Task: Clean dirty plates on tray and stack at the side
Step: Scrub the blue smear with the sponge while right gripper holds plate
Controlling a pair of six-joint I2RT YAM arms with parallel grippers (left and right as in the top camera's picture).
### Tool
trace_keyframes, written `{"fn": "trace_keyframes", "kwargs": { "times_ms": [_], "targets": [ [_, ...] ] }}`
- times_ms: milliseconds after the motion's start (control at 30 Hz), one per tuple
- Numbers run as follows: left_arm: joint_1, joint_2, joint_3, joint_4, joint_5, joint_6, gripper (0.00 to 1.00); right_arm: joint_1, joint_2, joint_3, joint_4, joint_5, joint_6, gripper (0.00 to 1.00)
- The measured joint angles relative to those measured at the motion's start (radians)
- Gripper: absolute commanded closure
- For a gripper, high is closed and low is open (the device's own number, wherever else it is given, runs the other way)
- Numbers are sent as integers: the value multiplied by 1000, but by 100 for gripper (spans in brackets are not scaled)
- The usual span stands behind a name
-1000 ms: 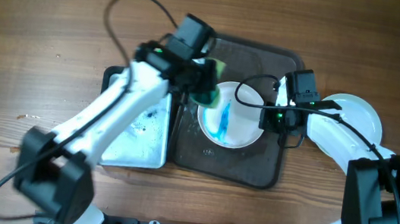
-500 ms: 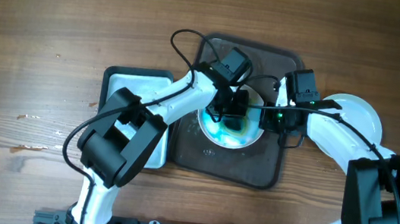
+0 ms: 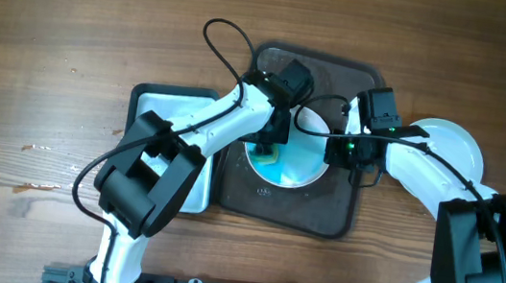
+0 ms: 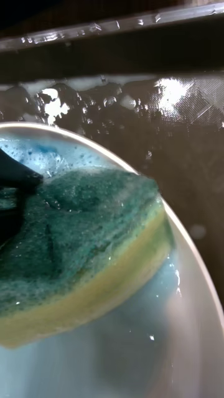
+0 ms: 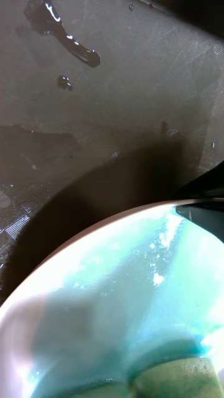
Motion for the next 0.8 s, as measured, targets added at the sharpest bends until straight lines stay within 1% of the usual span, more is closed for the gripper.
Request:
{"fn": "trace_keyframes", "kwargs": {
  "times_ms": [67, 133, 233, 333, 400, 500, 600, 800],
  "targets": [
    [5, 0, -5, 26, 39, 5, 96, 0, 0, 0, -1, 1, 0, 96],
    [20, 0, -16, 92, 116, 9, 96, -3, 0, 2, -8, 11, 1, 96],
    [45, 4, -42, 265, 277, 12, 96, -20, 0, 5, -18, 23, 11, 96],
    [24, 29, -50, 386, 420, 12, 96, -20, 0, 6, -19, 24, 15, 96],
    [0, 42, -50, 414, 470, 12, 96, -20, 0, 6, -19, 24, 17, 95],
    [-52, 54, -50, 422, 534, 12, 96, -20, 0, 6, -19, 24, 19, 96],
    [-74, 56, -46, 386, 555, 12, 96, -20, 0, 6, -26, 24, 19, 96],
    [-63, 56, -25, 246, 576, 12, 96, -16, 0, 6, -31, 18, 19, 96]
  ]
}}
